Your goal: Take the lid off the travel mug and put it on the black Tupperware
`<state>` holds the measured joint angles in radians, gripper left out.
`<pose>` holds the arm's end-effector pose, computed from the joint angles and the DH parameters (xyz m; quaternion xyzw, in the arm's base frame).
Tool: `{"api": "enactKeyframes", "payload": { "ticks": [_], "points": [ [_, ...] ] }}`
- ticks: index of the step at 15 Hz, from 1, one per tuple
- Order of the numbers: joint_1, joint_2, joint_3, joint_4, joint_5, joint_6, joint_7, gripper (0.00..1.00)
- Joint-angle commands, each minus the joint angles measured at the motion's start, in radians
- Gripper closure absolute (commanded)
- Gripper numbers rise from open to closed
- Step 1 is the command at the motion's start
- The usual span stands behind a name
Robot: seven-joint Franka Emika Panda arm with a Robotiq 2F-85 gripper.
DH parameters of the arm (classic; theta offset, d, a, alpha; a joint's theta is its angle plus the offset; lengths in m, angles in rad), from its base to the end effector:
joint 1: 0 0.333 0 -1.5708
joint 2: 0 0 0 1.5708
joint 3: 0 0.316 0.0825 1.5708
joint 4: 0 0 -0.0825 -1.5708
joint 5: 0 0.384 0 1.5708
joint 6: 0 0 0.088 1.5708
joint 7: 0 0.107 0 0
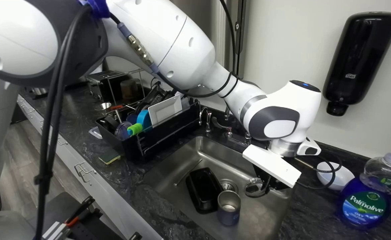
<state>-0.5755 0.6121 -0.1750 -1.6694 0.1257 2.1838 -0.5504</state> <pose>0.5028 -0.4457 0.2462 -0.9913 0.1246 0.0349 0.0253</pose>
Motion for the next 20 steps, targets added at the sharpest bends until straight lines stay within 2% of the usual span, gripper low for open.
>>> {"api": "enactKeyframes", "payload": {
  "ticks": [1, 3, 7, 12, 20],
  "points": [
    [0.009, -0.016, -0.009, -0.013, 0.023, -0.001, 0.14, 0.98],
    [0.02, -0.02, -0.012, -0.022, 0.031, 0.003, 0.229, 0.98],
    [0.037, -0.03, 0.008, -0.045, 0.083, 0.036, 0.295, 0.98],
    [0.093, -0.035, 0.03, -0.087, 0.1, 0.05, 0.295, 0.98],
    [0.146, -0.102, 0.039, -0.234, 0.081, 0.075, 0.251, 0.98]
  ]
}}
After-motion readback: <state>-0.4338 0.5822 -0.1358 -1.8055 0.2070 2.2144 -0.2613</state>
